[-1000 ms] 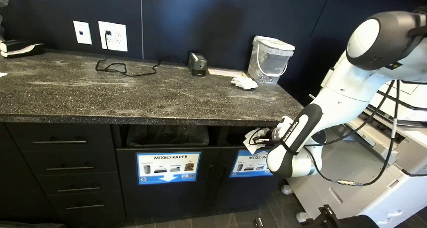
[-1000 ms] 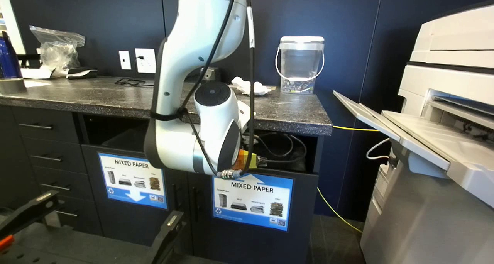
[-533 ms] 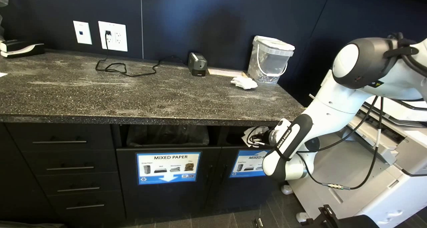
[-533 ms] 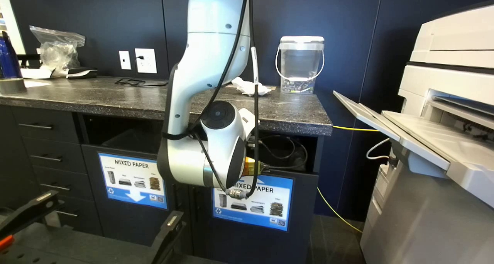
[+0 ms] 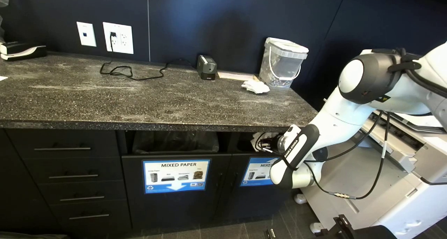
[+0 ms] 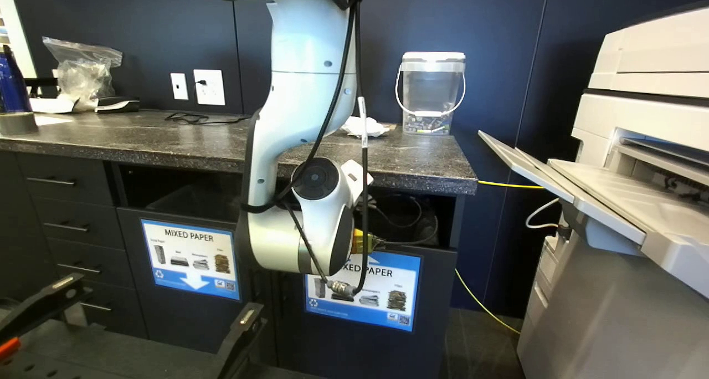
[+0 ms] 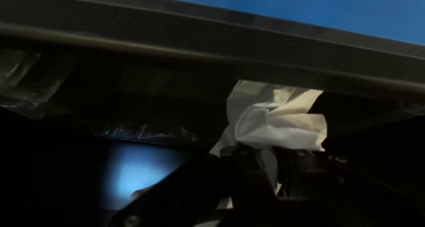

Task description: Put the white pieces of papers in the right bin

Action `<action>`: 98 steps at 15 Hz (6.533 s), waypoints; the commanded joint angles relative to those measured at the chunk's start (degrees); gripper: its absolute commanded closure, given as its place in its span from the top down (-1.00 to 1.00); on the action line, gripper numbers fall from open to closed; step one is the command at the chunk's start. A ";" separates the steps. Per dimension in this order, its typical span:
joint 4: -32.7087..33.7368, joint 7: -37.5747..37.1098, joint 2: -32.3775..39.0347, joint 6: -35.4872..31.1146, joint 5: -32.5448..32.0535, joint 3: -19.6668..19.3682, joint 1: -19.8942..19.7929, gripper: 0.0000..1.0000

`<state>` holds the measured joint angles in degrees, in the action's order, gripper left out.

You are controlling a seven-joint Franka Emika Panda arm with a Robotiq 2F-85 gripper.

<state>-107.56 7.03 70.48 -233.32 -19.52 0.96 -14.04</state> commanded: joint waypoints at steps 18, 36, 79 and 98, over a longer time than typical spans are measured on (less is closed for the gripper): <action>-1.41 -2.96 -1.32 1.77 4.49 -3.32 3.78 1.00; -25.19 -7.54 -26.86 30.32 -1.51 -1.08 1.64 1.00; 64.11 -50.12 -8.22 120.45 40.31 -0.64 7.54 1.00; 80.60 -66.72 5.69 113.71 35.78 -2.12 9.54 1.00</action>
<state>-31.51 -57.25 73.23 -117.97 17.88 0.24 -5.72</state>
